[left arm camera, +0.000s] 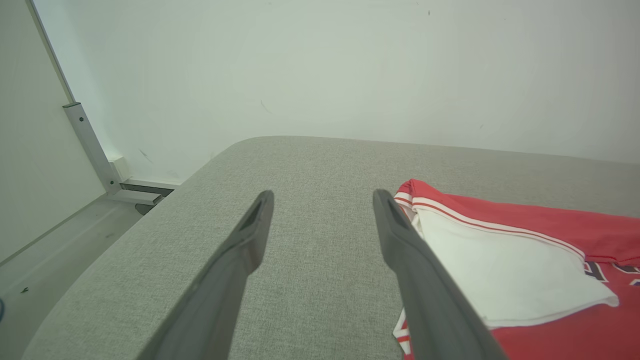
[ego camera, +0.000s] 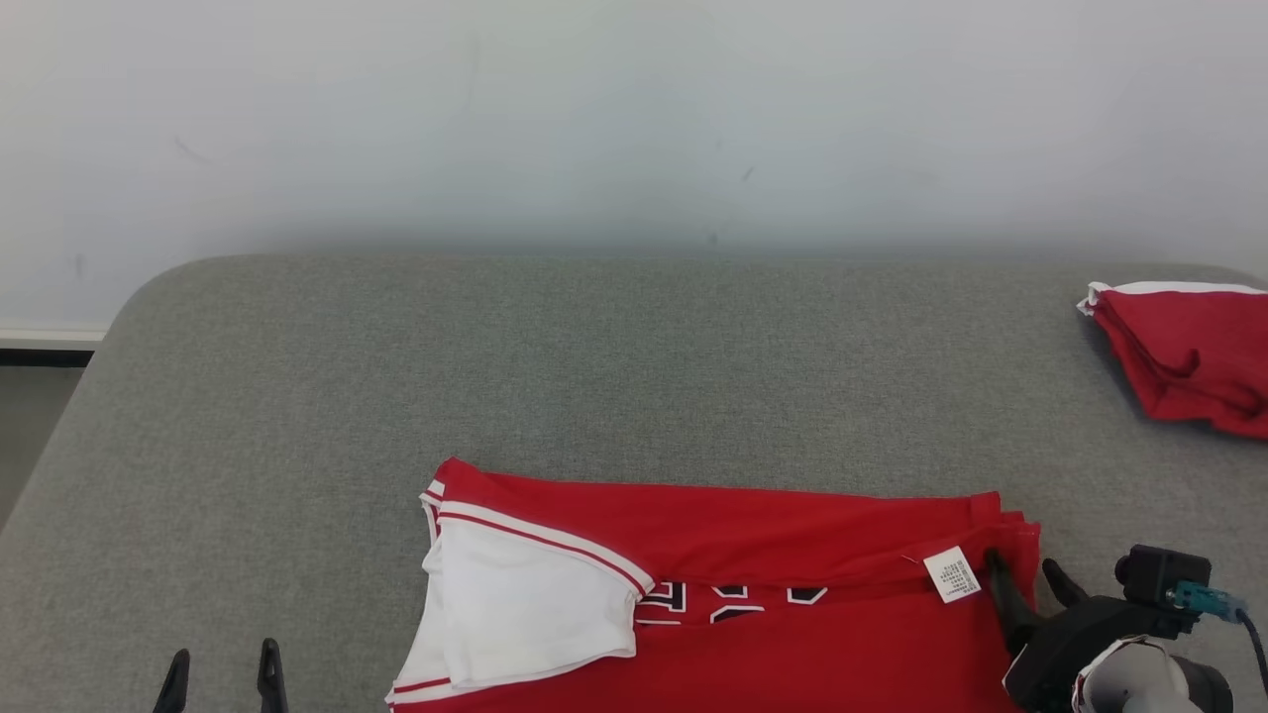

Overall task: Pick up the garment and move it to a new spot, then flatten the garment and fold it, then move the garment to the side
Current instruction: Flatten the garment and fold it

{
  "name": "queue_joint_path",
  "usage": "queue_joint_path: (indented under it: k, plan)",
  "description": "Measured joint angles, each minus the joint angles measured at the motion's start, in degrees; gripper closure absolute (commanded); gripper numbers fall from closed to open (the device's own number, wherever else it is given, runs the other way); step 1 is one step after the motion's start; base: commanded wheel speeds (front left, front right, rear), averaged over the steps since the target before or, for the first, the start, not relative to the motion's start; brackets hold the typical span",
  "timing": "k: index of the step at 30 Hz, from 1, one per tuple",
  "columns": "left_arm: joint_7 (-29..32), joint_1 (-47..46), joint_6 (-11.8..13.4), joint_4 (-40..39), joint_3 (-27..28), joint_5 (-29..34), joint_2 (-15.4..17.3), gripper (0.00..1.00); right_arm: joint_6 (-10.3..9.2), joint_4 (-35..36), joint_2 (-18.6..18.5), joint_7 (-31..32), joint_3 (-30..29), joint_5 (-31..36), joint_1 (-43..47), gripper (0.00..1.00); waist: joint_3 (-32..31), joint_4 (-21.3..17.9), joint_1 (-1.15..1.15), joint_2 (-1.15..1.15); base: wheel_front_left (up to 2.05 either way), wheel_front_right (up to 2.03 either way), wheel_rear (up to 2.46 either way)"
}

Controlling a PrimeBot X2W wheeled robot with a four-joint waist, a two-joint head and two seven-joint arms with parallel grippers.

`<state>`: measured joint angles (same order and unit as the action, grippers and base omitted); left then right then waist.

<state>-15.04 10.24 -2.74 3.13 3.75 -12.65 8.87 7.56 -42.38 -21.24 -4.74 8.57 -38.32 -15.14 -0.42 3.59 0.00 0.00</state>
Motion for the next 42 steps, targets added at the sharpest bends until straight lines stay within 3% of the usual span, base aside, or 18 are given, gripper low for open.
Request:
queue_joint_path:
  k: [10,11,14,23,35,42]
  plan:
    - [0.00,-1.29,-0.80,1.12,0.22,1.05,-0.48,0.00,0.00,-5.61,1.44,2.20,1.67,-0.09,-0.79,0.00,0.35,0.81,0.00,0.00,0.00,0.00,0.00]
    - [0.00,-1.32,-0.82,1.12,0.37,1.07,-0.54,0.00,0.00,-5.93,1.48,2.21,1.80,-0.30,-0.97,0.32,0.38,0.75,0.00,0.00,0.00,0.00,0.00]
    - [0.00,-1.42,-0.89,1.11,0.75,1.09,-0.79,0.00,0.00,-7.53,1.66,1.91,1.66,-0.77,-2.01,1.00,0.57,0.52,0.00,0.00,0.00,0.00,0.00]
    - [0.00,-1.85,-1.56,1.30,1.23,2.08,-1.22,0.00,0.00,-10.35,1.20,-1.37,2.02,-2.68,-3.56,1.00,0.41,0.58,0.00,0.00,0.00,0.00,0.00]
    - [0.00,-1.79,-2.07,1.24,2.18,2.56,-1.93,0.00,0.00,-12.82,-9.93,-4.19,-1.47,-5.09,-4.91,1.00,0.07,-0.70,0.00,0.00,0.00,0.00,0.00]
    - [0.00,-1.50,-2.14,1.09,2.83,2.77,-2.26,0.00,0.00,-7.35,-11.21,-4.50,0.20,-3.65,-5.11,1.00,-0.34,-2.49,0.00,0.00,0.00,0.00,0.00]
